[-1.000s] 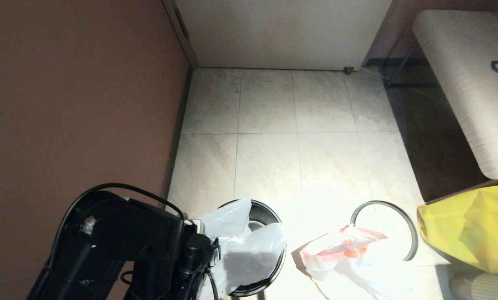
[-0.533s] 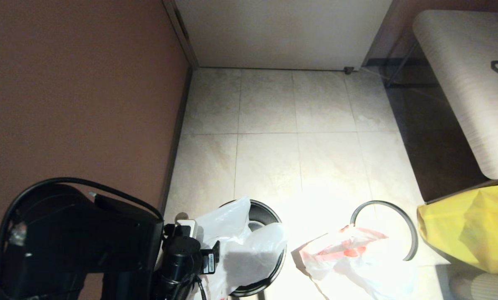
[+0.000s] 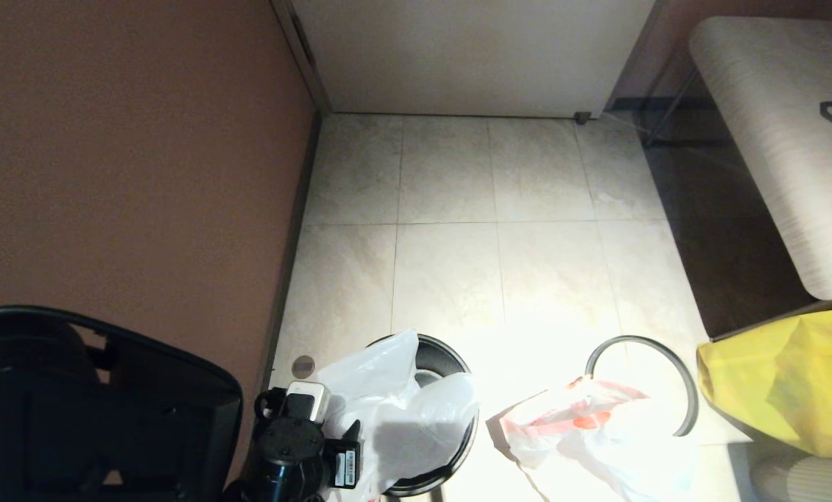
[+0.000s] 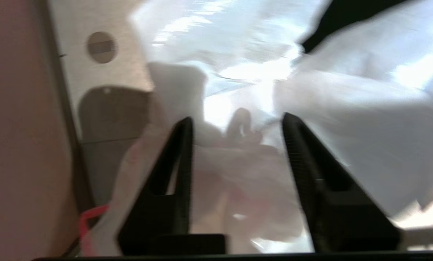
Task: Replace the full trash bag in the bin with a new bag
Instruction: Put the new garbage bag on the trash can
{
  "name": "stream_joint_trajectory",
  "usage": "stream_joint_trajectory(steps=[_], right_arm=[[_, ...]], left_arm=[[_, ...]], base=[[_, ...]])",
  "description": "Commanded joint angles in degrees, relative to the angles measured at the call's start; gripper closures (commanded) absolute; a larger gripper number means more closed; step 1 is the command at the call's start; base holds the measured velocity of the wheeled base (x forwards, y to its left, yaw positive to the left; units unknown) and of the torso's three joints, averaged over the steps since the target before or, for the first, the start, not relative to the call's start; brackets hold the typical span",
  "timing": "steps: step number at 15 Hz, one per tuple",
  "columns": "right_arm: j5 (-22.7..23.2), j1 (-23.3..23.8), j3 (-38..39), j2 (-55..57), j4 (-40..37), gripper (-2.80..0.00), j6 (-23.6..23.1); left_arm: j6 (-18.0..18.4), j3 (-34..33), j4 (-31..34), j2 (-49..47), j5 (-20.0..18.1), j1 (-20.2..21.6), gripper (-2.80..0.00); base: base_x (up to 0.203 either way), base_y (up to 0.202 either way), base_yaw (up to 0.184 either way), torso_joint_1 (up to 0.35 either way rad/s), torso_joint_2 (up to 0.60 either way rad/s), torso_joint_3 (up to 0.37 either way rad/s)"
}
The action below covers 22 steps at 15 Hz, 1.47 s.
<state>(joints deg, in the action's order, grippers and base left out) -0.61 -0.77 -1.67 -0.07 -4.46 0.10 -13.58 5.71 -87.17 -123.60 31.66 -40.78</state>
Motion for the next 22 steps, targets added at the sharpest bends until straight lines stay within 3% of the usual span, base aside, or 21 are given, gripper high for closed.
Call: stream_joint_trajectory(steps=[1, 4, 6, 10, 13, 15, 19, 22], right_arm=[[-0.01, -0.02, 0.00, 0.07, -0.02, 0.00, -0.01], [-0.01, -0.02, 0.00, 0.07, -0.09, 0.00, -0.01], [-0.01, -0.02, 0.00, 0.07, -0.04, 0.00, -0.01], [-0.01, -0.02, 0.00, 0.07, -0.02, 0.00, -0.01], [-0.01, -0.02, 0.00, 0.07, -0.04, 0.00, -0.01], [-0.01, -0.02, 0.00, 0.07, -0.02, 0.00, -0.01], [-0.01, -0.02, 0.00, 0.07, -0.02, 0.00, -0.01], [-0.01, -0.02, 0.00, 0.07, -0.02, 0.00, -0.01]], left_arm=[[0.20, -0.41, -0.49, 0.87, 0.18, -3.78, 0.00], [0.49, 1.36, -0.47, 0.24, 0.16, -6.61, 0.00], [1.66, 5.39, 3.11, 0.54, 0.08, -6.77, 0.00], [3.08, 18.71, 18.45, -0.74, -0.20, -6.29, 0.00], [3.23, 28.82, 29.50, -7.12, -0.20, -5.60, 0.00], [4.67, 33.94, 32.01, -12.04, -0.14, -4.22, 0.00], [11.91, 48.79, 34.33, -21.85, -0.16, 2.18, 0.00], [13.48, 59.43, 41.35, -23.62, -0.16, 4.41, 0.00]], base=[[0.000, 0.000, 0.000, 0.000, 0.00, 0.000], [0.000, 0.000, 0.000, 0.000, 0.00, 0.000], [0.000, 0.000, 0.000, 0.000, 0.00, 0.000], [0.000, 0.000, 0.000, 0.000, 0.00, 0.000], [0.000, 0.000, 0.000, 0.000, 0.00, 0.000], [0.000, 0.000, 0.000, 0.000, 0.00, 0.000], [0.000, 0.000, 0.000, 0.000, 0.00, 0.000], [0.000, 0.000, 0.000, 0.000, 0.00, 0.000]])
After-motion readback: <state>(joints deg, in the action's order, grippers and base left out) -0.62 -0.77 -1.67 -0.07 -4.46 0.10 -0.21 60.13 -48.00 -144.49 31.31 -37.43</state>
